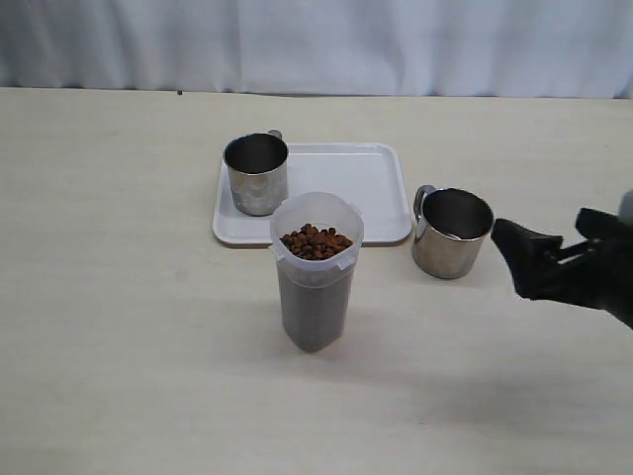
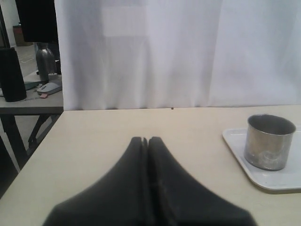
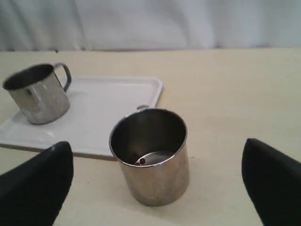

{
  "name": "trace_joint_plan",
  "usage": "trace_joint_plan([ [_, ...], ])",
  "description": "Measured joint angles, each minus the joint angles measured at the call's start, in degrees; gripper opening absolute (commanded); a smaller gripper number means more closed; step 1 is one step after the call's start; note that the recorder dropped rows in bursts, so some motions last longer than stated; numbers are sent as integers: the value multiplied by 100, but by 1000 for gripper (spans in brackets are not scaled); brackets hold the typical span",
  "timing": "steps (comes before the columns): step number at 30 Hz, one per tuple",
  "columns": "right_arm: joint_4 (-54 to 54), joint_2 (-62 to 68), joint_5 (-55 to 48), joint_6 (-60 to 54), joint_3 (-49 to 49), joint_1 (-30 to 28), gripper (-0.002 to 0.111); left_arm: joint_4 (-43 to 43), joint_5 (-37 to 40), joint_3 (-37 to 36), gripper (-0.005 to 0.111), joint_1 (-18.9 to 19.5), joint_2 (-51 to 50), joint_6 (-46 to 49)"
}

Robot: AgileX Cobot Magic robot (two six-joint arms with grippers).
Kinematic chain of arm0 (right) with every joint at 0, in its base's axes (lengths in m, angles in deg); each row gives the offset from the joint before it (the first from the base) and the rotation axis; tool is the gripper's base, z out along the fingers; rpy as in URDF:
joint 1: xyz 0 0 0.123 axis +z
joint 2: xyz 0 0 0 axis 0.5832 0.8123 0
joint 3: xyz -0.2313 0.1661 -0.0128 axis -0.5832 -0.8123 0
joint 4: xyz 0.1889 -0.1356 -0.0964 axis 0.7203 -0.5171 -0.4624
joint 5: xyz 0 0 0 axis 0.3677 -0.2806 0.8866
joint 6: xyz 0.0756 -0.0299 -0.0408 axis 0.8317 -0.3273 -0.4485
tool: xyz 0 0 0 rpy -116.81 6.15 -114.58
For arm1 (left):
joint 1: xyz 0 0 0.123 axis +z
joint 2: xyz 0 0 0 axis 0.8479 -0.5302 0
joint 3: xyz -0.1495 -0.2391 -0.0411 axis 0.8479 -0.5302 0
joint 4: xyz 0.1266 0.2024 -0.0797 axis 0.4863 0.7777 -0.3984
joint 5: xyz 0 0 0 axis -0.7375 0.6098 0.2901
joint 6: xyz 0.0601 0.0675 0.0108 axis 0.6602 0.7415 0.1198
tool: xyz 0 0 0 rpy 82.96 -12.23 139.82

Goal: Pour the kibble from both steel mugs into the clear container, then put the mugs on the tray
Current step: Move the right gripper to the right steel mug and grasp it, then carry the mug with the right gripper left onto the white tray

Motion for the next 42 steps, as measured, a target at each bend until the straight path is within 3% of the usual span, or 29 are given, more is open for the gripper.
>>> trace_joint_plan([
  [6,-1245,2777,116,162,1673,0,102,0,0,0,0,0,0,0],
  [13,-1740,3954,153,206,2822,0,99,0,0,0,0,0,0,0],
  [15,-1933,4037,153,206,2899,0,78,0,0,0,0,0,0,0],
  [19,-1999,3961,62,206,2914,0,18,0,0,0,0,0,0,0],
  [21,-2028,3814,-107,206,2914,0,5,0,0,0,0,0,0,0],
  [26,-2032,3394,-279,206,2914,0,5,0,0,0,0,0,0,0],
  [30,-2032,3299,261,206,3009,0,5,0,0,0,0,0,0,0],
  [36,-2032,3639,705,206,3764,316,5,0,0,0,0,0,0,0],
  [42,-2053,4317,265,216,4746,820,5,0,0,0,0,0,0,0],
])
